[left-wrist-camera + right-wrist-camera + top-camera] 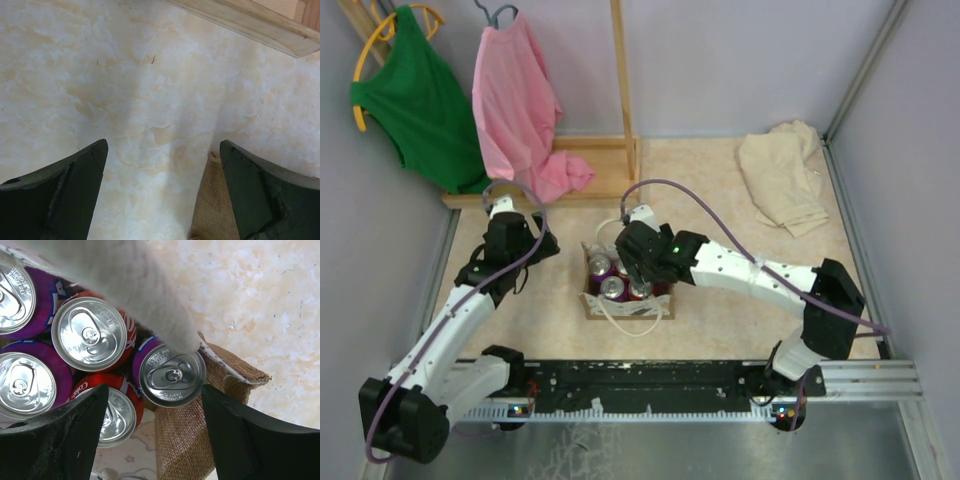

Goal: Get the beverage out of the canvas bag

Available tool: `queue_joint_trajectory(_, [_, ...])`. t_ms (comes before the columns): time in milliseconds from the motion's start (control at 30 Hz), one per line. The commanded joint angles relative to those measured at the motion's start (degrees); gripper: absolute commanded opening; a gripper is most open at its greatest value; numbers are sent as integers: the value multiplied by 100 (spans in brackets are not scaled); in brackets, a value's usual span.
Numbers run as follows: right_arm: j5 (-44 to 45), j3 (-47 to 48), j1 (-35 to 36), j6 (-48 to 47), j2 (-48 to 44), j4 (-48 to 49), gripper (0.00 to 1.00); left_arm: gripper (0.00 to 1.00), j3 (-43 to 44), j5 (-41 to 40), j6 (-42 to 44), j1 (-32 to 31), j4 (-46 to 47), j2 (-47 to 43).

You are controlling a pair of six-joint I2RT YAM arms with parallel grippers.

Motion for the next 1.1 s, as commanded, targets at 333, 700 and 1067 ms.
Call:
queue_joint_trajectory(333, [-191, -600, -610, 186, -286, 470, 72, 99, -191, 56, -3, 23, 394, 285])
queue_joint_trajectory(700, [-147, -558, -604, 189, -1002, 536, 72, 99, -259, 66, 9, 23, 371, 233])
queue_joint_trajectory(1067, [-280, -483, -610, 179, -601, 261, 72, 99, -329, 50, 9, 23, 362, 86])
